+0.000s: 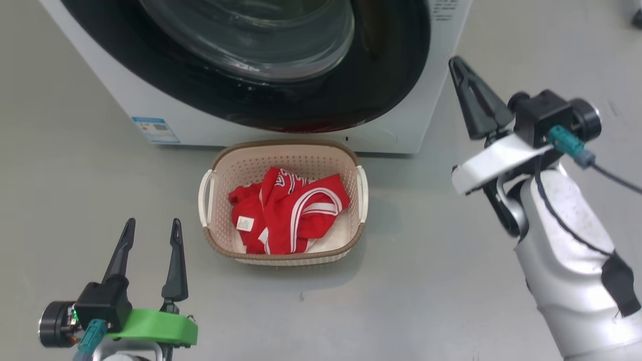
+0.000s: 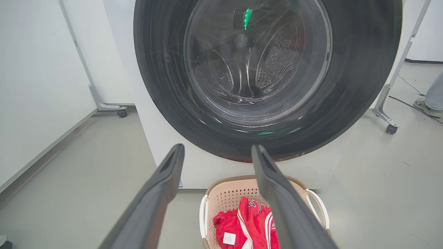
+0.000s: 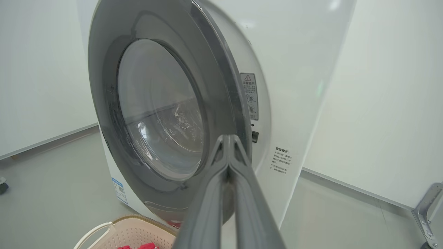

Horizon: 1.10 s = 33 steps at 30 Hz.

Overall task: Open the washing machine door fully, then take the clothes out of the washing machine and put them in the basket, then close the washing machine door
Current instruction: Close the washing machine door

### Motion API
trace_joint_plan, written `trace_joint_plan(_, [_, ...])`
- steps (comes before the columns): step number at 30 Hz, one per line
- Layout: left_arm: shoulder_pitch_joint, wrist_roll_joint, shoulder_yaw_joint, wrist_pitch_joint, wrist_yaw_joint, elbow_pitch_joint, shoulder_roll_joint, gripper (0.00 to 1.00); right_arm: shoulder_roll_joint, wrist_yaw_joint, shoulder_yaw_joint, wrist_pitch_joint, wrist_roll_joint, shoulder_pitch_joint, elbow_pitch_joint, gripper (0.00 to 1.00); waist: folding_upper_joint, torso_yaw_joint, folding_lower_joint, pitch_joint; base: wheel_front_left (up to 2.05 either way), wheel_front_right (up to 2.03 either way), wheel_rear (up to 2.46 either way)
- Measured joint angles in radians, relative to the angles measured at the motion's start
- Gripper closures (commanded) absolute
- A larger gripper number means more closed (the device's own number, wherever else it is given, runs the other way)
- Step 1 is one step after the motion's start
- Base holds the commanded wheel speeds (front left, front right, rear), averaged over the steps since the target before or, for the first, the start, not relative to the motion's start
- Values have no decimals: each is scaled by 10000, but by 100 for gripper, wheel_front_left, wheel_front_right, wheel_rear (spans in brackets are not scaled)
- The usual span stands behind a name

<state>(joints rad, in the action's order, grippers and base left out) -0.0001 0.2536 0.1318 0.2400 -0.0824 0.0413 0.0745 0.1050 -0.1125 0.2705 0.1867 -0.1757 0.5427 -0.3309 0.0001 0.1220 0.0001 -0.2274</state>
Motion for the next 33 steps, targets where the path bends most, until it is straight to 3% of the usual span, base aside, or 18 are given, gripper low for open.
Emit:
trace_joint_plan(18, [-1112,69,424,90,261,165,-232,0,552,-92,-12,-508,-194,2511,-1783,100,0,1449,1,-1480,0,0,0])
trace_joint_plan(33, [-1652,96,527,94,274,303,-297,0,863,-184,-121,-353,-454,3724,-2915,100,0,1919,0,-2160,0,0,0])
